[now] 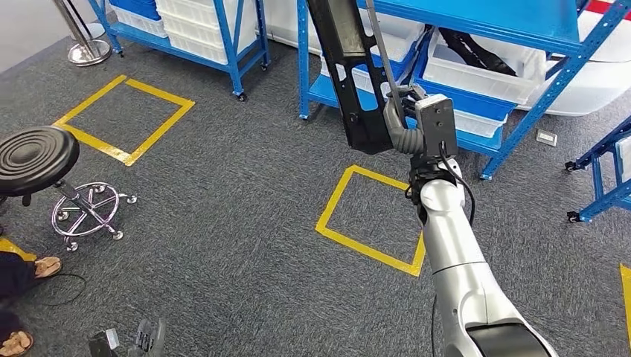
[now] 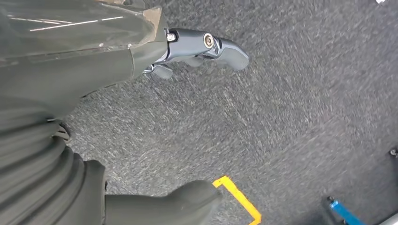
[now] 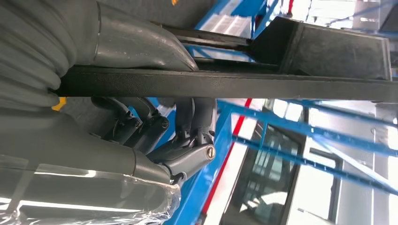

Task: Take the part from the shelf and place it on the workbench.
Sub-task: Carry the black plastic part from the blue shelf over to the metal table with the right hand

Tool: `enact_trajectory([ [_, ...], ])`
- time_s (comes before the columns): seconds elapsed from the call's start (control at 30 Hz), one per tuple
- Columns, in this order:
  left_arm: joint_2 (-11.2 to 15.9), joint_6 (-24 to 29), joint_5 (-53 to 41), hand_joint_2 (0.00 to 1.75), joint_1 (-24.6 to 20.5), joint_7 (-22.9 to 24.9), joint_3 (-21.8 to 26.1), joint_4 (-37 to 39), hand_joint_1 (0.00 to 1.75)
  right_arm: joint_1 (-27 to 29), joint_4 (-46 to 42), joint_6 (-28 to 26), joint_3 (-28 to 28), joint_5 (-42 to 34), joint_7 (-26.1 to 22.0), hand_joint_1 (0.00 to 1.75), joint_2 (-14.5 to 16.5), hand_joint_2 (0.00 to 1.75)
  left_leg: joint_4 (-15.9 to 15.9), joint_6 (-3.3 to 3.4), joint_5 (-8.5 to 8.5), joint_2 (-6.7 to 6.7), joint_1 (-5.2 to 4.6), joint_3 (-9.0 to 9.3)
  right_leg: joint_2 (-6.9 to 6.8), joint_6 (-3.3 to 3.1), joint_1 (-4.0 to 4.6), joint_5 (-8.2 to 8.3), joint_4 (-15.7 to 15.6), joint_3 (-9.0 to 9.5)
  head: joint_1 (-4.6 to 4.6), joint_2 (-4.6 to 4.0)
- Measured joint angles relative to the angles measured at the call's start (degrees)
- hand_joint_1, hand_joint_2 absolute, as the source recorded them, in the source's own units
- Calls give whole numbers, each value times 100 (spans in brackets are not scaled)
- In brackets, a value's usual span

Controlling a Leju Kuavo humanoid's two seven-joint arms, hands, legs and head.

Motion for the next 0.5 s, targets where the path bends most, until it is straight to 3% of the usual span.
enact_trajectory([
  [0.03, -2, 1, 0, 175, 6, 1, -1, 0, 0, 8, -12, 0, 3, 2, 2, 175, 1, 175, -13, 46, 18, -57, -7, -2, -40, 37, 2, -10, 4, -11, 13, 0],
  [0.1, -6, 3, 1, 175, 8, -2, -1, 0, 0, 31, -42, 0, 6, 6, 7, 175, -12, 175, -43, 137, 59, -170, -9, 6, 81, 66, -27, -149, 222, -115, 23, 0],
  [0.2, -9, 13, 1, 175, 0, -2, -1, 0, 0, 135, -97, 0, 7, 9, 13, 175, -60, 175, -56, 209, 80, -353, -1, 7, 441, 22, -47, -607, 1328, -623, 52, 0],
  [0.23, -16, 17, 2, 175, 4, -1, -2, 0, 0, 195, -117, 0, 6, 9, 20, 175, -79, 175, -55, 214, 79, -429, -5, 7, 490, 29, -41, -692, 1632, -776, 56, 0],
  [0.27, -23, 19, 2, 175, 11, 0, -2, 0, 0, 257, -146, 0, 6, 10, 33, 175, -92, 175, -52, 215, 79, -510, -9, 7, 516, 50, -35, -689, 1729, -836, 61, 0],
  [0.3, -28, 20, 2, 175, 17, 2, -2, 0, 0, 309, -185, 0, 5, 10, 53, 175, -99, 175, -47, 214, 80, -589, -12, 7, 535, 80, -33, -592, 1573, -774, 66, 0],
  [0.37, -34, 20, 2, 175, 22, 2, -2, 0, 0, 365, -285, -1, 4, 10, 100, 175, -108, 175, -32, 205, 79, -726, -13, 5, 650, 129, -46, -262, 760, -406, 75, 0],
  [0.43, -35, 21, 2, 175, 23, 2, -3, 0, 0, 380, -387, -2, 5, 10, 141, 175, -112, 175, -20, 167, 79, -823, -26, -17, 768, 108, -40, -51, 159, -112, 77, 0],
  [0.5, -34, 22, 2, 175, 32, 2, -3, 0, 0, 401, -479, -1, 7, 12, 172, 175, -109, 175, -33, 102, 95, -900, -28, -44, 747, 37, -7, -19, 75, -55, 79, 0],
])
